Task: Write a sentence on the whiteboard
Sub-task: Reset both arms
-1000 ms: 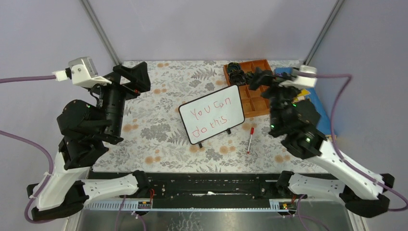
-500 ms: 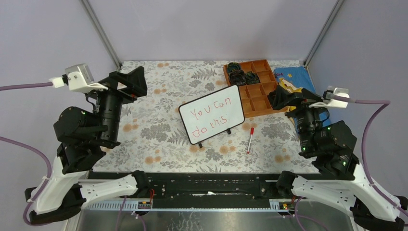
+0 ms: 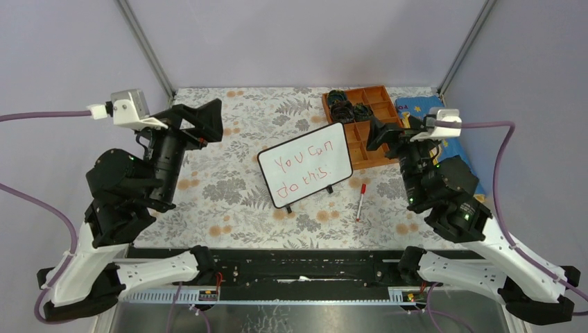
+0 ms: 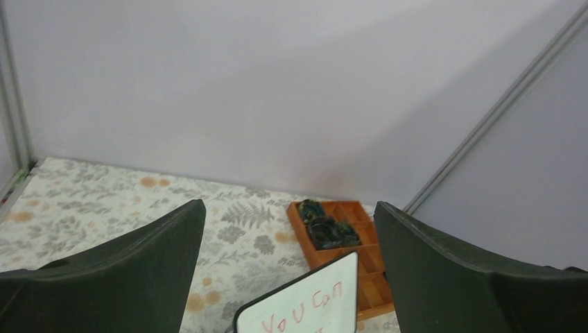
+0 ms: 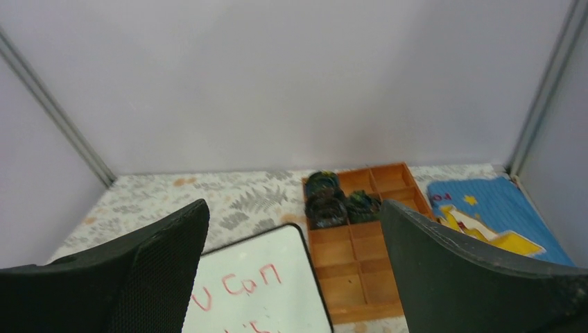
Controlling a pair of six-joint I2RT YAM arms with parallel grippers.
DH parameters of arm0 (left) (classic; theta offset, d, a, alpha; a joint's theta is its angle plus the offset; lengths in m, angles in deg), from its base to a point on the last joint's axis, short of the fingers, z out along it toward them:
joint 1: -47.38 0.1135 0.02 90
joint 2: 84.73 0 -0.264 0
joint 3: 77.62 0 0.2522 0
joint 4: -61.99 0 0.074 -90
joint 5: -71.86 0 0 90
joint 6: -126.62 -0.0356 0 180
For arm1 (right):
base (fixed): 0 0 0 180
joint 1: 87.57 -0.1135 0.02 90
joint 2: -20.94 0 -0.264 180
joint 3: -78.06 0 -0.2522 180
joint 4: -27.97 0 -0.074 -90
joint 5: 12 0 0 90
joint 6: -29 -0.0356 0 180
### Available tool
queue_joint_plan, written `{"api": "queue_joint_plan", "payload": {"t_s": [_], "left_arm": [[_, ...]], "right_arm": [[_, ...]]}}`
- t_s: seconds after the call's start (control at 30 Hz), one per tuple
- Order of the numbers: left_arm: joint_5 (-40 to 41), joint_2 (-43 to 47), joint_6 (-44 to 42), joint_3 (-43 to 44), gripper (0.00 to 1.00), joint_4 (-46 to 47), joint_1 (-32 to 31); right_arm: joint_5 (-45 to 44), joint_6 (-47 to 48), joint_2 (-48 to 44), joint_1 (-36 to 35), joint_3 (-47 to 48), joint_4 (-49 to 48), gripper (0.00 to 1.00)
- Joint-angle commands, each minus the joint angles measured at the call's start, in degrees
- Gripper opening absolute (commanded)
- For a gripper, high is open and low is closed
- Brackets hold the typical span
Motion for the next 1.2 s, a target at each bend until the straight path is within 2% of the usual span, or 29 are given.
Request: {"api": "queue_joint_plan", "payload": {"t_s": [0.0,0.17,0.27,0.43,0.67,1.17], "left_arm": [[-4.21,-4.49,-3.09,9.9,0.99,0.81,-0.05],[-9.48,-11.06,-5.06,22.16,0.99,1.01,-0.02],[-10.07,-12.76,-5.23,23.63,0.99,1.88,-0.02],[-10.0,-11.34,-4.18,19.15,0.99,4.25,0.0],[-7.74,-8.13,-0.47,13.33,0.99,5.54,-0.02],[-6.79,-8.52,2.37,12.51,0.99,4.79,-0.01]], "right_arm": [[6.68,1.82,2.37,0.12,11.03,-9.11,1.0],[14.47,-0.74,11.5,0.14,29.07,-3.45,1.0],[14.27,-0.36,14.72,0.08,32.91,-2.51,1.0],[13.47,-0.2,15.05,0.12,30.13,-3.72,1.0],[12.76,-0.34,9.06,0.11,18.45,-9.8,1.0],[11.35,-0.42,9.8,0.09,20.22,-7.23,1.0]]}}
